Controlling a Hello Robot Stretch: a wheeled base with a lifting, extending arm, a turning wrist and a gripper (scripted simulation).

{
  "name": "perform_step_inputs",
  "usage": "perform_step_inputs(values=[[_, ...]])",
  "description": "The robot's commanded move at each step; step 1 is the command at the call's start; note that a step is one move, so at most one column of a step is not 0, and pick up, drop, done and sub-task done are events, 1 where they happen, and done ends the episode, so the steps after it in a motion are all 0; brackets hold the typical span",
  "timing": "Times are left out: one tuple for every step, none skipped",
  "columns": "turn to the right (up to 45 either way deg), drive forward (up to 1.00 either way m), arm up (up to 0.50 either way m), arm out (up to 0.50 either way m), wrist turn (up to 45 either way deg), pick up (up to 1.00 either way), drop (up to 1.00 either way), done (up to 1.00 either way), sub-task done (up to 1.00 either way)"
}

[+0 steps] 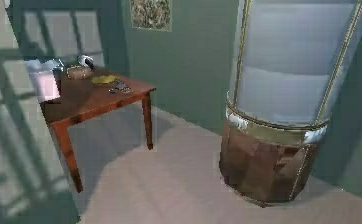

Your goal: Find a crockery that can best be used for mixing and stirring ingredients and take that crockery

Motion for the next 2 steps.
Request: perform_step_inputs(values=[[0.0,1.00,0.00,0.00,0.0,0.00,0.00,0.00,0.00],[0.0,0.80,0.00,0.00,0.0,0.00,0.00,0.00,0.00]])
